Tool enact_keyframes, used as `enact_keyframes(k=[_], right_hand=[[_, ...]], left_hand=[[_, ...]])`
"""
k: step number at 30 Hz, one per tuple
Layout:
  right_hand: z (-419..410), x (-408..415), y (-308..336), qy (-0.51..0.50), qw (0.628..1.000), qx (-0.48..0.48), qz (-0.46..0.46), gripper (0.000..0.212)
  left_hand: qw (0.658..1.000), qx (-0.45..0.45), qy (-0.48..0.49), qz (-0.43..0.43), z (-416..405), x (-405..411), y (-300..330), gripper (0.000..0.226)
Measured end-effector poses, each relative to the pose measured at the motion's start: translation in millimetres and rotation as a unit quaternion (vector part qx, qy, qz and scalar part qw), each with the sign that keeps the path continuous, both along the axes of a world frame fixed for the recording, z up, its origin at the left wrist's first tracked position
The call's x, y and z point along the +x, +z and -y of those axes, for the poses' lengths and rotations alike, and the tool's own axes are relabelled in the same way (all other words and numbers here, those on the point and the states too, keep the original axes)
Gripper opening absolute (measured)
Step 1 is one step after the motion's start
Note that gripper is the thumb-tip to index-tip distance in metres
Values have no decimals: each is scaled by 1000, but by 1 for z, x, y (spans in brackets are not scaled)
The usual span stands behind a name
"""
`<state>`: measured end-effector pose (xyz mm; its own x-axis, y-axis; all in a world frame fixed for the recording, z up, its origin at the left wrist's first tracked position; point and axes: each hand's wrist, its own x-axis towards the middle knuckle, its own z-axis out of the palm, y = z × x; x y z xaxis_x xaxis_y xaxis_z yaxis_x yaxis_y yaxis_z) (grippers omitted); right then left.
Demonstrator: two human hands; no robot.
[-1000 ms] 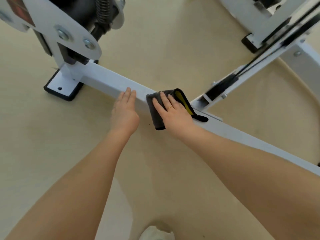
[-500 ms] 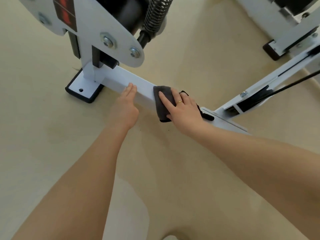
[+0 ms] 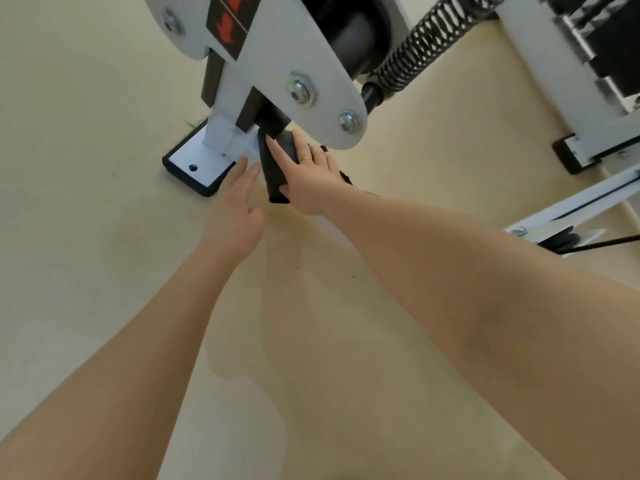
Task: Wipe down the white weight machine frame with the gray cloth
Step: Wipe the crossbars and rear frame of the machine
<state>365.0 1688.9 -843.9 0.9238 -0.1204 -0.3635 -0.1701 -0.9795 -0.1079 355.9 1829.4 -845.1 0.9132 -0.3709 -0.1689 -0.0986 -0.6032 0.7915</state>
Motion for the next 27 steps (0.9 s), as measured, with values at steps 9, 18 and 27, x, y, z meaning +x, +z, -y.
enact_keyframes(k=[9,18,27], right_hand=[[43,-91,-5,-34,998,-43,-1,76],[89,-226,-7,-29,988,-149,-2,75],[88,-169,-6,-4,999,-54,6,76]], left_hand=[[995,55,-83,13,17,-18,1,65],[943,137,-265,148,54,-56,-16,73],[911,273,-275,142,86,-79,-8,73]])
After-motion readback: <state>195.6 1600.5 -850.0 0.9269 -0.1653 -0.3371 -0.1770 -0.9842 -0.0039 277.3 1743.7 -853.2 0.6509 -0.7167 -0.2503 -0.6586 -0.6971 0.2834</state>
